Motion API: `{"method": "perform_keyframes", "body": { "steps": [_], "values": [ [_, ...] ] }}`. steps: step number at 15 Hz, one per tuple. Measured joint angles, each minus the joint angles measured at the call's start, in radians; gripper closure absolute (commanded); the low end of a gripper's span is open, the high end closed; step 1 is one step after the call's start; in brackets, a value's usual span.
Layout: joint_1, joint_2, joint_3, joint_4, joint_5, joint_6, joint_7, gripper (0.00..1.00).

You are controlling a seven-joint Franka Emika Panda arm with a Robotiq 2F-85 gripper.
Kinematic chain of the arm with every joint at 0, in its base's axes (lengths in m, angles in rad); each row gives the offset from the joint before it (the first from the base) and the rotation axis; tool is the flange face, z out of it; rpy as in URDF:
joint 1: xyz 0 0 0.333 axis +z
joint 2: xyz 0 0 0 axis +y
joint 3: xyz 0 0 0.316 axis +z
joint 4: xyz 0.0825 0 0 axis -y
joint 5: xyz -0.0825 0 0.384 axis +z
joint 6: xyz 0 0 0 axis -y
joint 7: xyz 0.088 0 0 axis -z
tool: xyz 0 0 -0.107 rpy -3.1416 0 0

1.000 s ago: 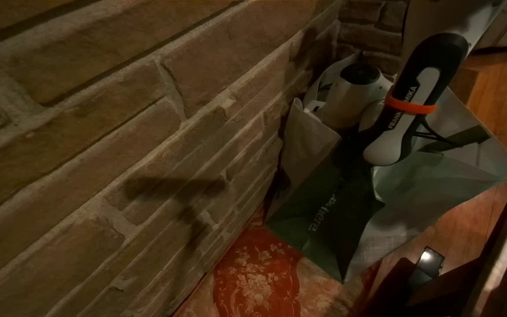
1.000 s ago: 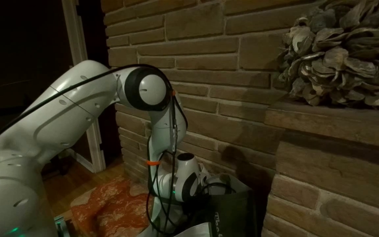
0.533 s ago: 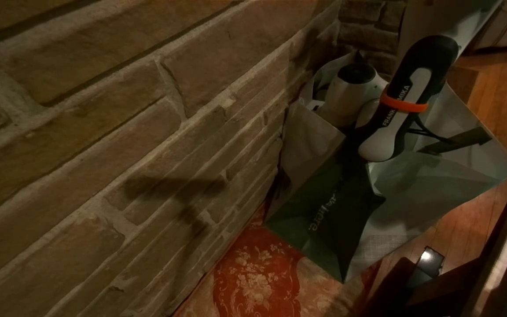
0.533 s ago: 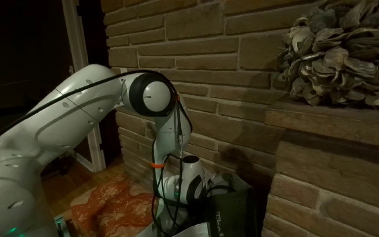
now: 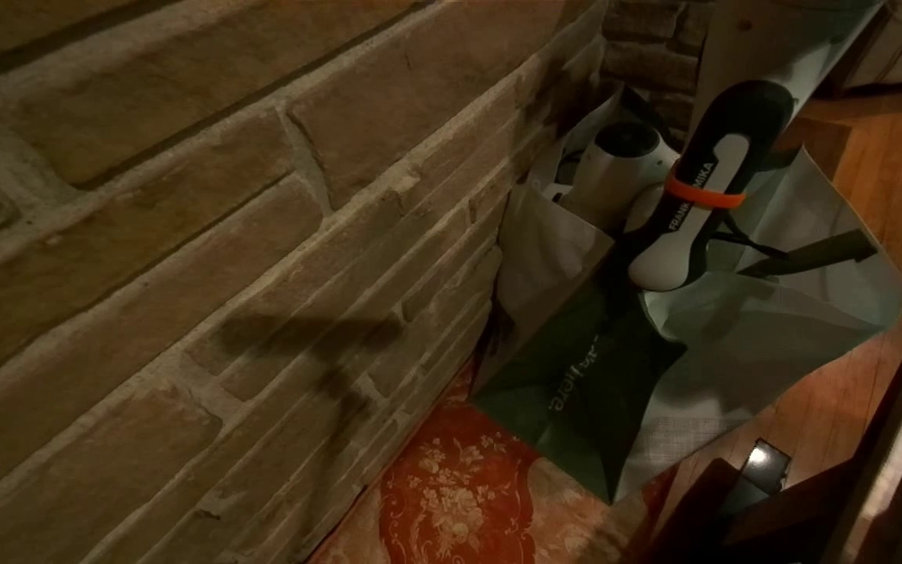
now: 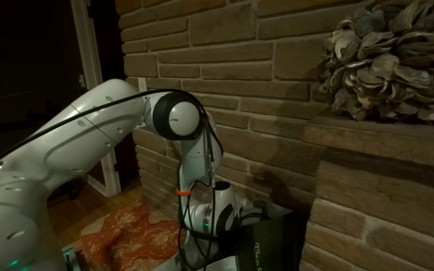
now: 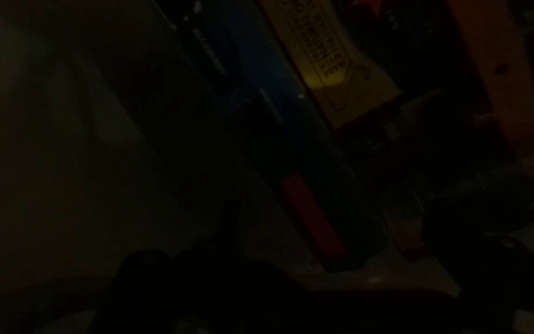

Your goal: Remove the box from the bag

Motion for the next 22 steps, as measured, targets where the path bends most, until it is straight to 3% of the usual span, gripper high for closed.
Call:
{"method": "perform_keyframes", "body": {
  "steps": [6, 8, 10, 14, 18, 22],
  "values": [
    [0.013, 0.06, -0.023, 0.055, 0.0, 0.036, -0.034, 0.01],
    [0.019, 0.082, -0.03, 0.074, 0.0, 0.061, -0.036, 0.26],
    [0.024, 0.102, -0.037, 0.092, 0.0, 0.081, -0.038, 0.35],
    [0.026, 0.126, -0.039, 0.114, 0.0, 0.091, -0.039, 0.64],
    [0.034, 0.124, -0.048, 0.115, 0.006, 0.092, -0.034, 0.8],
    [0.107, 0.096, -0.114, 0.101, 0.046, 0.09, 0.062, 1.0]
  ]
}}
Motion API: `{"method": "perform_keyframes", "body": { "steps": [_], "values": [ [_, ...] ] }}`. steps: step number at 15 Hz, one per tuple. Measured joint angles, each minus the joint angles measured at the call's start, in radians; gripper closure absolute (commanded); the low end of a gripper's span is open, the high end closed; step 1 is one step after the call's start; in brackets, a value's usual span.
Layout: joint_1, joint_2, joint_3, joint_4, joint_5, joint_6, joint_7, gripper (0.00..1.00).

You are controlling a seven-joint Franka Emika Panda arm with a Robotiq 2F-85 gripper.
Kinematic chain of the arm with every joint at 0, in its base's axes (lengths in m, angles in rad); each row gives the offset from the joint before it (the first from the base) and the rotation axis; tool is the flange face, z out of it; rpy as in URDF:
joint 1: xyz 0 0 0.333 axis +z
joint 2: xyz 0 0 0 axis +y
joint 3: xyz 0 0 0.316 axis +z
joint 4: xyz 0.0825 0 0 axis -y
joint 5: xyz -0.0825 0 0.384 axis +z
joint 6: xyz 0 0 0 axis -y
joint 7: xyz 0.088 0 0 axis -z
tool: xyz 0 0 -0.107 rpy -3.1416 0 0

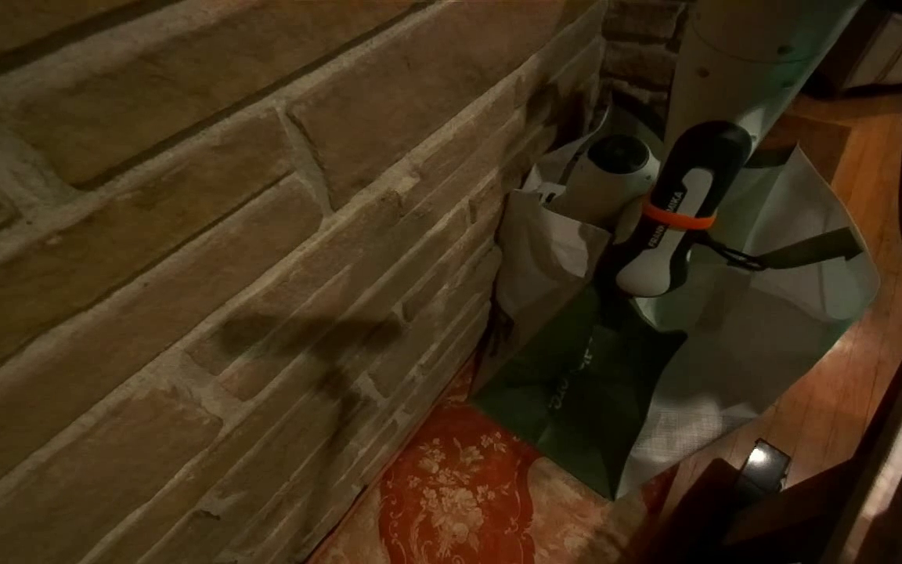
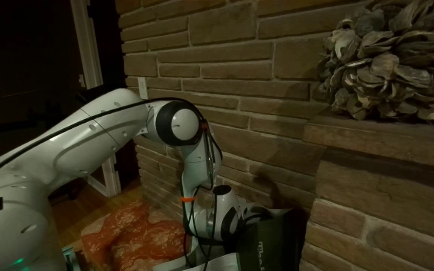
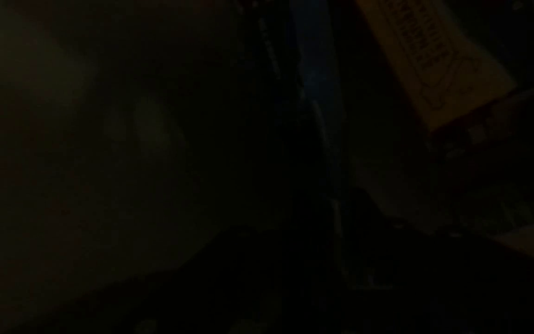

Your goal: Remove the box from the bag

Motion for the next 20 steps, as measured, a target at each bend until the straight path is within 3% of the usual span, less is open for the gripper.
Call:
{"method": "perform_keyframes", "body": {
  "steps": [6, 12, 20],
  "values": [
    [0.193, -0.15, -0.142, -0.133, 0.06, -0.095, 0.205, 0.98],
    [0.367, -0.364, -0.262, -0.286, 0.058, -0.235, 0.32, 0.98],
    [0.523, -0.72, -0.366, -0.501, -0.089, -0.377, 0.407, 0.99]
  ]
}}
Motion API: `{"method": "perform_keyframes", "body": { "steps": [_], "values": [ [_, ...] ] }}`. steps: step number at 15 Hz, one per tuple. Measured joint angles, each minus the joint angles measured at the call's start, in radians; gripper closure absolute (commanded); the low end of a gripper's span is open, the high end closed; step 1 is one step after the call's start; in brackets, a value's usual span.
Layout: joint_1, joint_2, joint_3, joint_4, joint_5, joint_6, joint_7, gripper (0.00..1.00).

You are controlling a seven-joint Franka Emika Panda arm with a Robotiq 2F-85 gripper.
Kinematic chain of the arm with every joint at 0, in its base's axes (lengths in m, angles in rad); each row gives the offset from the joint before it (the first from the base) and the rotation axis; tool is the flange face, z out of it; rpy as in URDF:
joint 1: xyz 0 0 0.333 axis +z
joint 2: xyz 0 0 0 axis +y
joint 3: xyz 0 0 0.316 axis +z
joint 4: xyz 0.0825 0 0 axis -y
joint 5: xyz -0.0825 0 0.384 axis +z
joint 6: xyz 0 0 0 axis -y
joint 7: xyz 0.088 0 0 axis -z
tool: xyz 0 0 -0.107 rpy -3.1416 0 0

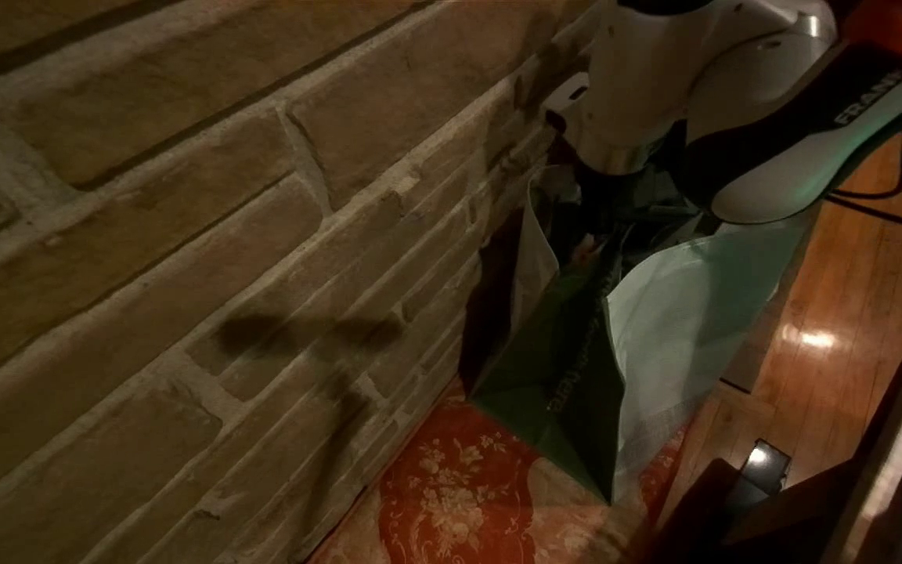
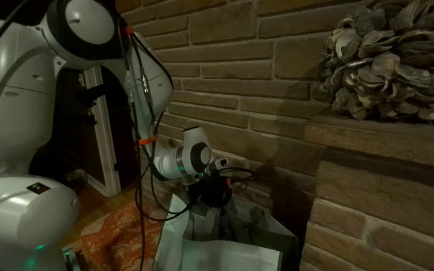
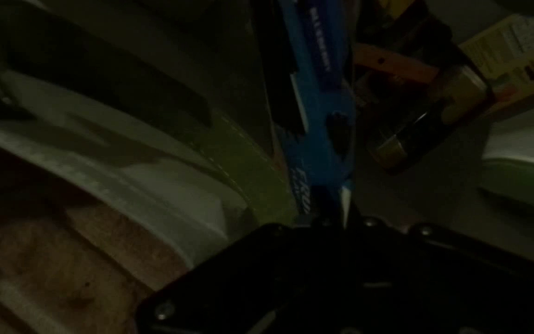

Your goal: Remove the box from the bag

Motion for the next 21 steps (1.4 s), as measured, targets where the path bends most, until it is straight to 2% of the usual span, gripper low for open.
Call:
{"method": "perform_keyframes", "body": {
  "steps": [5, 9, 11, 12, 14, 15, 18, 21],
  "values": [
    [0.087, -0.256, -0.084, -0.085, -0.132, -0.102, 0.008, 0.99],
    [0.082, -0.462, -0.071, -0.137, -0.325, -0.111, 0.025, 0.99],
    [0.071, -0.569, -0.031, -0.165, -0.412, -0.112, 0.034, 0.98],
    [0.039, -0.619, 0.024, -0.184, -0.417, -0.112, 0.025, 0.99],
    [-0.06, -0.704, 0.183, -0.23, -0.367, -0.112, -0.025, 0.98],
    [-0.064, -0.741, 0.221, -0.253, -0.341, -0.119, -0.055, 0.99],
    [0.071, -0.817, 0.214, -0.303, -0.241, -0.176, -0.162, 0.99],
    [0.206, -0.835, 0.2, -0.302, -0.141, -0.272, -0.224, 0.99]
  ]
}}
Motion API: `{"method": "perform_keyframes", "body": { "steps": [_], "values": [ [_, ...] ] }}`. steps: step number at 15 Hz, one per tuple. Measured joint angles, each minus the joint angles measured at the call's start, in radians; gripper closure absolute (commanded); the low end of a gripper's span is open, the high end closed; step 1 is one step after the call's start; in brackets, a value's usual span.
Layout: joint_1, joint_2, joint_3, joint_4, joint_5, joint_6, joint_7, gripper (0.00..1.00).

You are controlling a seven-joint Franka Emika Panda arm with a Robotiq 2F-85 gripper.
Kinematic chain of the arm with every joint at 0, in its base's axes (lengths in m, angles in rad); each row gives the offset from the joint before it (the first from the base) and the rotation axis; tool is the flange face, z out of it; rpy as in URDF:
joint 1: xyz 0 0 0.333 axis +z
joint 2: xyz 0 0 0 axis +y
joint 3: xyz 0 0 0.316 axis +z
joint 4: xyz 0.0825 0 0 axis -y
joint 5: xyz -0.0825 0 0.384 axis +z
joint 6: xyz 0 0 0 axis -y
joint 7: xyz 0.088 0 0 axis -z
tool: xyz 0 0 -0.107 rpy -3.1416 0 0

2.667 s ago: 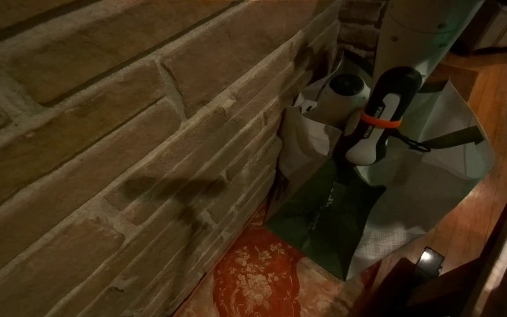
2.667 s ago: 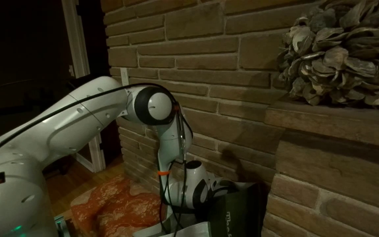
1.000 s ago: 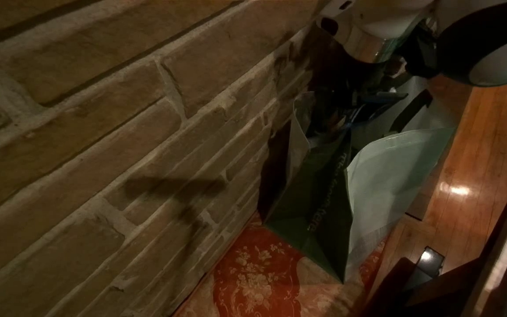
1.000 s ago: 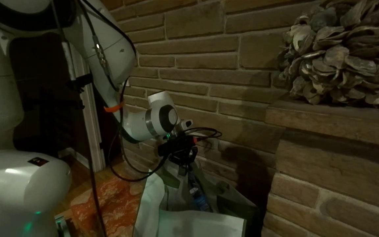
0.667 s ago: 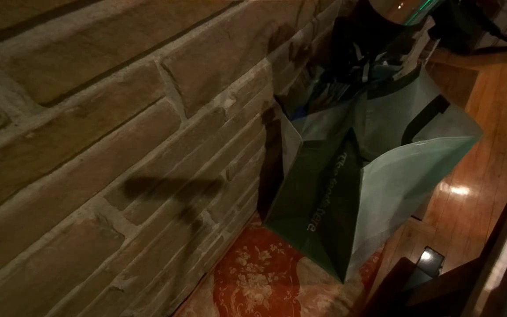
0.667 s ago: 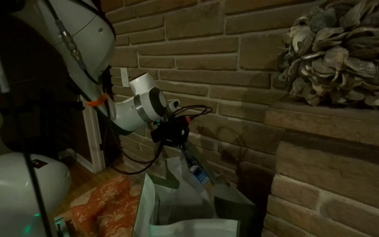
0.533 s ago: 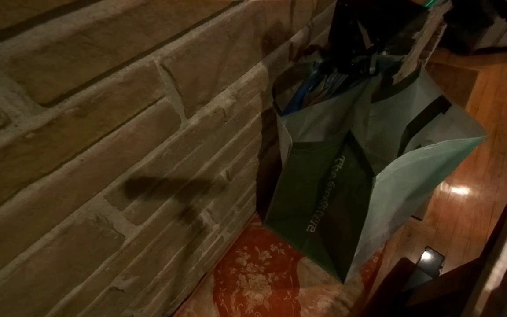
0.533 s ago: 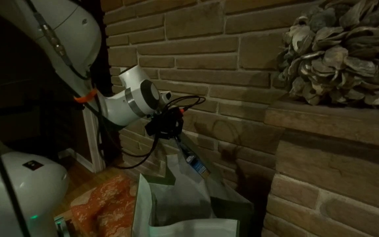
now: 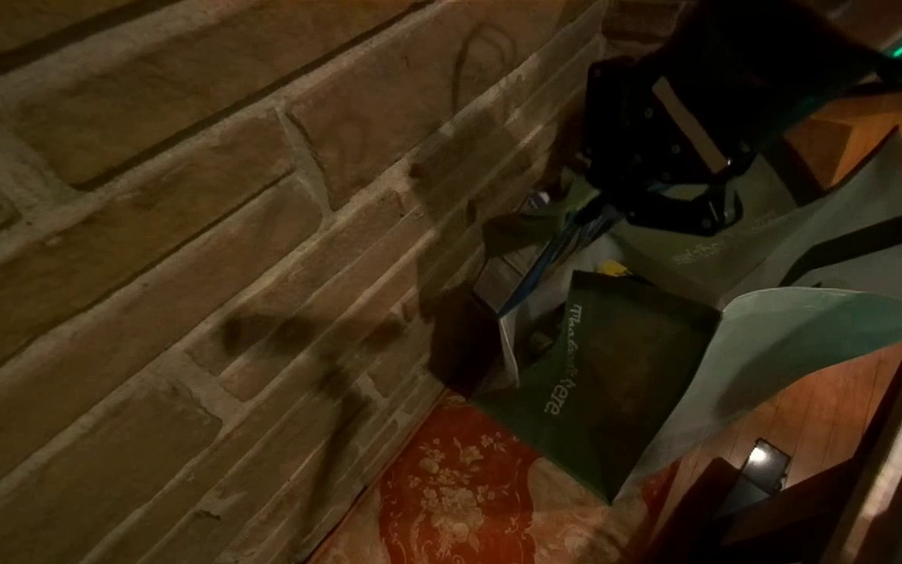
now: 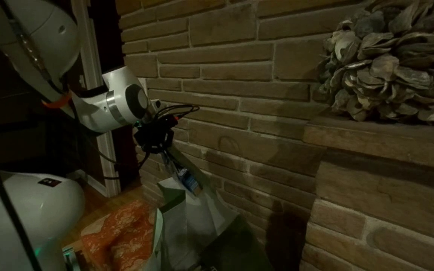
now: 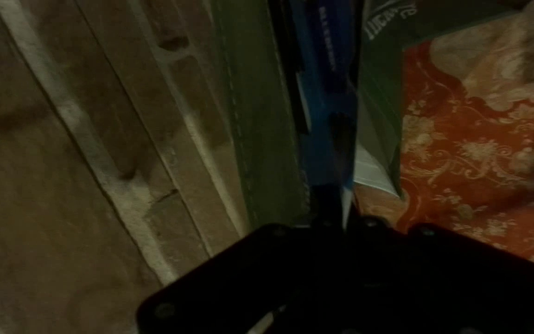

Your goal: Remove the box from the bag

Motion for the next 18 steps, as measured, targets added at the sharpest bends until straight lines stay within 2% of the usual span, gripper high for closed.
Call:
{"method": "perform_keyframes", "body": {
  "steps": [2, 6, 12, 15, 18],
  "values": [
    [0.0, 0.0, 0.039, 0.002, 0.149, -0.061, -0.071, 0.98],
    [-0.086, 0.0, 0.114, 0.033, 0.398, -0.2, -0.167, 0.98],
    [-0.255, -0.001, 0.18, 0.088, 0.589, -0.417, -0.238, 0.98],
    [-0.305, -0.004, 0.188, 0.112, 0.671, -0.504, -0.297, 0.99],
    [-0.327, -0.017, 0.186, 0.12, 0.791, -0.52, -0.372, 0.99]
  ]
}}
